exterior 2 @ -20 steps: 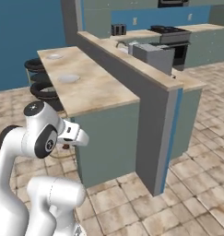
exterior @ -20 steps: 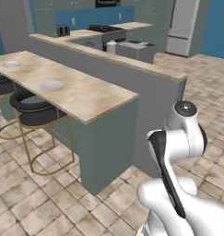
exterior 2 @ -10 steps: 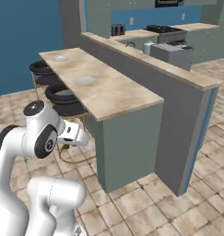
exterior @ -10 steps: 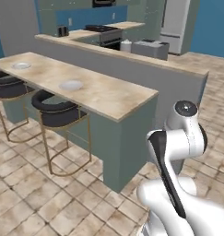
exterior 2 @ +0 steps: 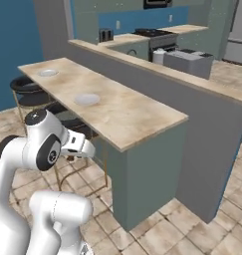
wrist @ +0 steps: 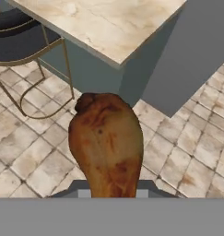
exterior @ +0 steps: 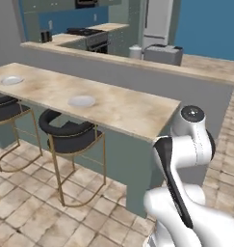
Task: Take the chicken drumsticks from the pan and place one on each plate on the dining counter.
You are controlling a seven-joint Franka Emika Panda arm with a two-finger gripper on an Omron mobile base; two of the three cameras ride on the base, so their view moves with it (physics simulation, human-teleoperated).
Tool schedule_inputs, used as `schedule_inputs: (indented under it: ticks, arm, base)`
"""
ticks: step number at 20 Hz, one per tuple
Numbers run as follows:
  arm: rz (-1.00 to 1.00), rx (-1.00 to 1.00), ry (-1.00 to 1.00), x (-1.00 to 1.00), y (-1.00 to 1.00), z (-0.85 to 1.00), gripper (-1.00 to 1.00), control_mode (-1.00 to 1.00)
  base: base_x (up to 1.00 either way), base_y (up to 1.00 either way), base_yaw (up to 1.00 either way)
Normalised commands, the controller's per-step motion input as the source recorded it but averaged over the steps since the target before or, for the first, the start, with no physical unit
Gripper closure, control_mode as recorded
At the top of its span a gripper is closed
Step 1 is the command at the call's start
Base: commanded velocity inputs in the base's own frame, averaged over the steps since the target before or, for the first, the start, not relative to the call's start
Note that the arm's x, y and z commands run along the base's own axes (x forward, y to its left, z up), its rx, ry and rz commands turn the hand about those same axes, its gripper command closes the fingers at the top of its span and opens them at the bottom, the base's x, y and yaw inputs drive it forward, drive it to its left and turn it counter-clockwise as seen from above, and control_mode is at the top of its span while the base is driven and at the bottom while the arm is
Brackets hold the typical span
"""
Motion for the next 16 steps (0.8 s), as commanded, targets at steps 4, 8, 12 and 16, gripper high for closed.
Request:
schedule_inputs:
  ticks: [4, 8, 12, 16]
  arm:
    - [0.00, 0.00, 0.00, 0.00, 0.00, 0.00, 1.00, 1.00]
    - [0.00, 0.00, 0.00, 0.00, 0.00, 0.00, 1.00, 1.00]
    - [0.00, 0.00, 0.00, 0.00, 0.00, 0.00, 1.00, 1.00]
    - [0.00, 0.00, 0.00, 0.00, 0.00, 0.00, 1.00, 1.00]
  base:
    - [0.57, 1.00, -0.33]
    - [0.44, 1.00, -0.31]
    - [0.39, 1.00, -0.29]
    - [0.37, 1.00, -0.27]
